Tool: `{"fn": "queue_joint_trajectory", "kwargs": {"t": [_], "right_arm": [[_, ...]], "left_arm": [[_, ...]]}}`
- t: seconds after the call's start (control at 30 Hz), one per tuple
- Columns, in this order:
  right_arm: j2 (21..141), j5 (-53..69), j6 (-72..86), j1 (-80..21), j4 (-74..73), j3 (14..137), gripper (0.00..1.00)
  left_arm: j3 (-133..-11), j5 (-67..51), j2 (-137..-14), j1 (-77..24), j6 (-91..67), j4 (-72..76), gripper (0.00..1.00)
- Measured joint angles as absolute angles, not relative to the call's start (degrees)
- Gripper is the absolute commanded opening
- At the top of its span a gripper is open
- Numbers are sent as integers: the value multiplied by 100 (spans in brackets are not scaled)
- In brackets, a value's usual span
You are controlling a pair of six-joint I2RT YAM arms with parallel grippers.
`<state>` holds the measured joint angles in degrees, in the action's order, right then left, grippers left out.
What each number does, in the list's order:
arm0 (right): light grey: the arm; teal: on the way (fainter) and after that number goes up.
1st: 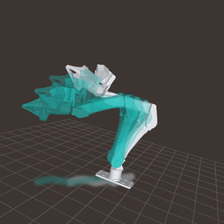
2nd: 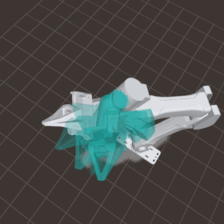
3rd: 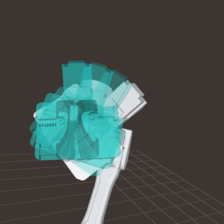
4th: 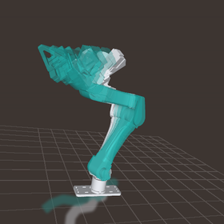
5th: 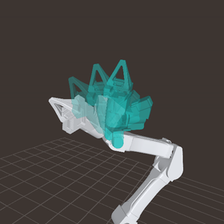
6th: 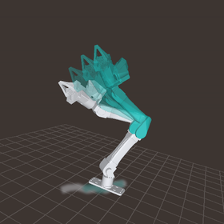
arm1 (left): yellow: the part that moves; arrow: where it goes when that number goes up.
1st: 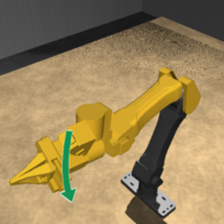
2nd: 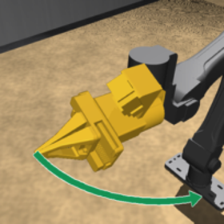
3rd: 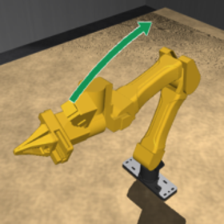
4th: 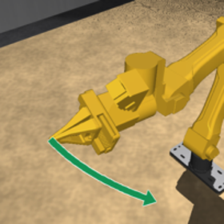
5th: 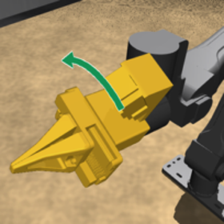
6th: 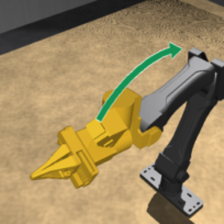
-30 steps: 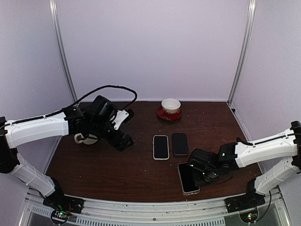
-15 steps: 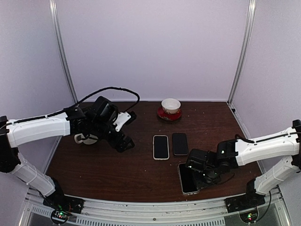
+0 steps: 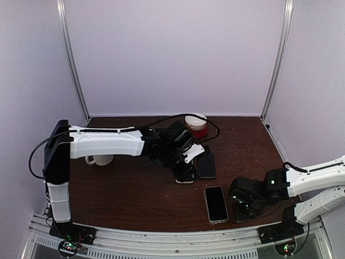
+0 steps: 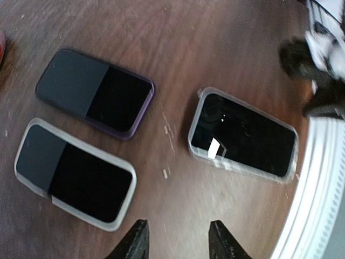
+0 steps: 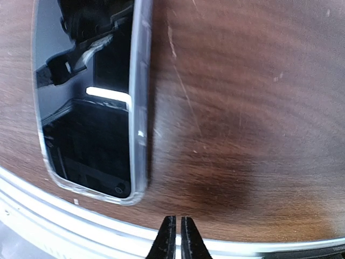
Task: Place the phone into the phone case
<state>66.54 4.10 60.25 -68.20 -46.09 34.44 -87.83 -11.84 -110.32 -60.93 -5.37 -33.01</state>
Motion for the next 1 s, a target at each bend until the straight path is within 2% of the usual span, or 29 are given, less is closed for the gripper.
{"fn": "queue_joint_trajectory", "kwargs": {"t": [0.23,0.47,0.73,1.0], "right_arm": [[6639,690,6080,-6840,-4134,3118,5],[6781,812,6090,-6845,-3669,2993,3],[6805,742,6123,-6847,-3483,2928,3],[6208,213,6331,-6847,-3409,2707,3]], "left_arm": [[-10661,-666,-12796,-6276,-550,-3435,40],[-11767,-27,-13900,-6423,-298,-3527,38],[-11824,104,-14079,-6547,5,-3614,37],[-11080,-569,-13710,-6735,180,-3667,33]]}}
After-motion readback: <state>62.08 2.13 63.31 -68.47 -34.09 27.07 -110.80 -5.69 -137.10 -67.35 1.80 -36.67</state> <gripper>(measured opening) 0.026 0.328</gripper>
